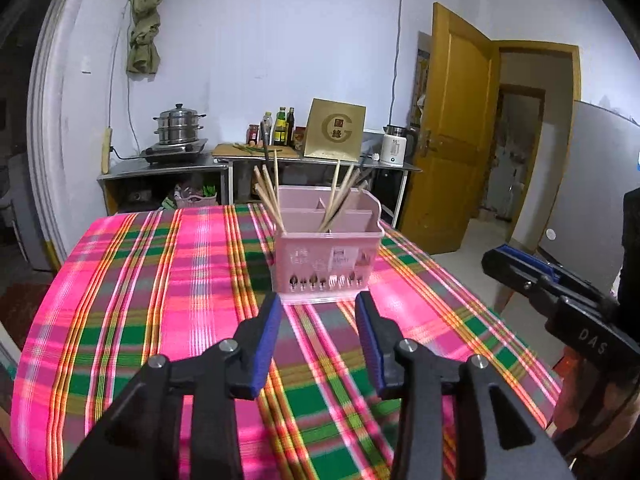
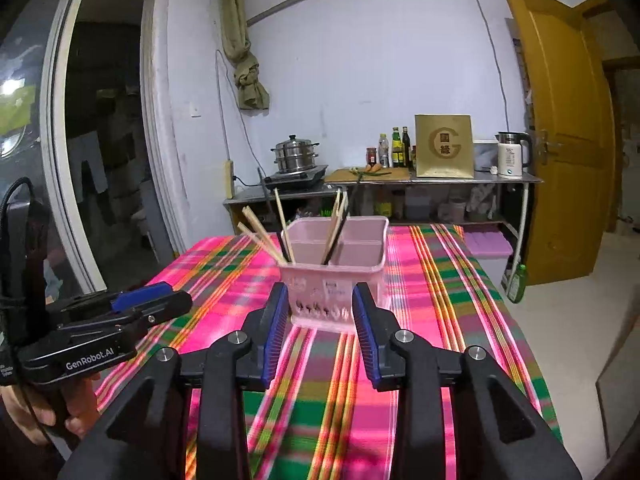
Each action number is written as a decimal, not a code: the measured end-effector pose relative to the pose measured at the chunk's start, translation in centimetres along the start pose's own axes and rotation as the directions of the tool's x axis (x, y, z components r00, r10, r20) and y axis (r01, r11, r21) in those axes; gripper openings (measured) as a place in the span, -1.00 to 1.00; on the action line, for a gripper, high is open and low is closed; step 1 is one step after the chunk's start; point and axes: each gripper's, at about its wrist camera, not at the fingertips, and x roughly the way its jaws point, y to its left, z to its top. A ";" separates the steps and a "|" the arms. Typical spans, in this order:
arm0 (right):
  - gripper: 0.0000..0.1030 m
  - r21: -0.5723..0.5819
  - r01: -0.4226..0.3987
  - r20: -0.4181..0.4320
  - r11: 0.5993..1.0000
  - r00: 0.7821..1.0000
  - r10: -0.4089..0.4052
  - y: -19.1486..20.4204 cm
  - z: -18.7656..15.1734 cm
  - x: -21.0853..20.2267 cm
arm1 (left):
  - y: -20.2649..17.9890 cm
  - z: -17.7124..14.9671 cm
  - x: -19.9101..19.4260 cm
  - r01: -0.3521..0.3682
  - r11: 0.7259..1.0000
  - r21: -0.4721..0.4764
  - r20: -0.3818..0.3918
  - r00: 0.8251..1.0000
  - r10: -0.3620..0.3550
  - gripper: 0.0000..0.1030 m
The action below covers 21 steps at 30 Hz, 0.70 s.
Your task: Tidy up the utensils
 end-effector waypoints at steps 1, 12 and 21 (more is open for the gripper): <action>-0.33 0.001 0.004 0.000 1.000 1.000 -0.004 0.1 -0.6 -0.5 | -0.2 -0.7 -0.3 -0.006 1.000 0.001 -0.003 1.000 0.006 -0.21; -0.33 -0.006 0.037 -0.002 0.999 0.999 -0.037 1.4 -5.5 -4.8 | -1.2 -5.2 -4.4 -0.032 0.999 -0.020 0.032 0.999 0.033 -0.21; -0.32 -0.038 0.053 -0.006 0.998 0.999 -0.053 2.6 -8.6 -6.8 | -1.9 -8.4 -6.3 -0.054 0.999 -0.006 0.035 0.998 0.054 -0.21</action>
